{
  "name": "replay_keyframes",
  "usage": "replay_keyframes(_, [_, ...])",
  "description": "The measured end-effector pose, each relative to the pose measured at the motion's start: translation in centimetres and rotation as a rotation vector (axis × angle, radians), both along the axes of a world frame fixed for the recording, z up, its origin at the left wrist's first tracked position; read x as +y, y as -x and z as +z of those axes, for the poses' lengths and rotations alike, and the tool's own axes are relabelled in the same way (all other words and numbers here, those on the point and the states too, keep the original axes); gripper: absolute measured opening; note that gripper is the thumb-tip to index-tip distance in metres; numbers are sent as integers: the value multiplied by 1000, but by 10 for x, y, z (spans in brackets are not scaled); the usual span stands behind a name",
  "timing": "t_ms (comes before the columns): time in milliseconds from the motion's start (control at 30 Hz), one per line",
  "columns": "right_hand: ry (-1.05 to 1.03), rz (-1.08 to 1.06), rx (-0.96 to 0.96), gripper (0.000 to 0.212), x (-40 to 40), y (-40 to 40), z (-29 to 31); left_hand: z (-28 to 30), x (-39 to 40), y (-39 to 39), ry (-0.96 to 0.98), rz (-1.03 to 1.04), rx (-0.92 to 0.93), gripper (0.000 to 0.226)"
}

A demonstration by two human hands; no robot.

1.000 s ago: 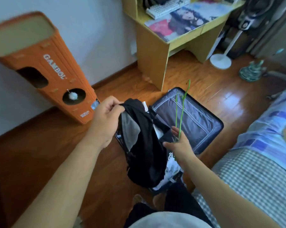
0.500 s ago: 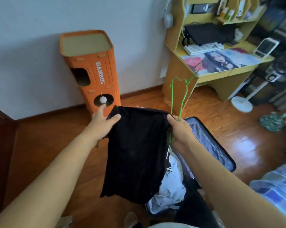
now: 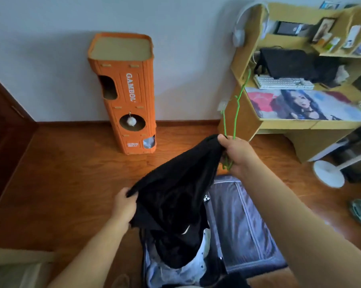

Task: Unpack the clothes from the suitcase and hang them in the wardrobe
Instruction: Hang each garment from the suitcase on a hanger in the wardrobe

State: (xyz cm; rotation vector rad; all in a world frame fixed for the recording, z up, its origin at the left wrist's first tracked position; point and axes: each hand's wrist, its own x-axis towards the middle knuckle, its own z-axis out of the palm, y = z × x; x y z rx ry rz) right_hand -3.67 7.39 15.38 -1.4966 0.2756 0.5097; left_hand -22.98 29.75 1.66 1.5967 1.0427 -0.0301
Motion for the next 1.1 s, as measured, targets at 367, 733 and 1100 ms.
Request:
replay_keyframes(367, [332,397,107,16,-127,-44,-129,46,-154,2,349,602,-127,29])
replay_keyframes(733, [334,172,90,13,-45,-11,-140,36,-35,-8,418,411,-161,31])
replay_keyframes(1100, [342,53,-27,10,36,-18,-93,85,83,-42,513,208,-325,29])
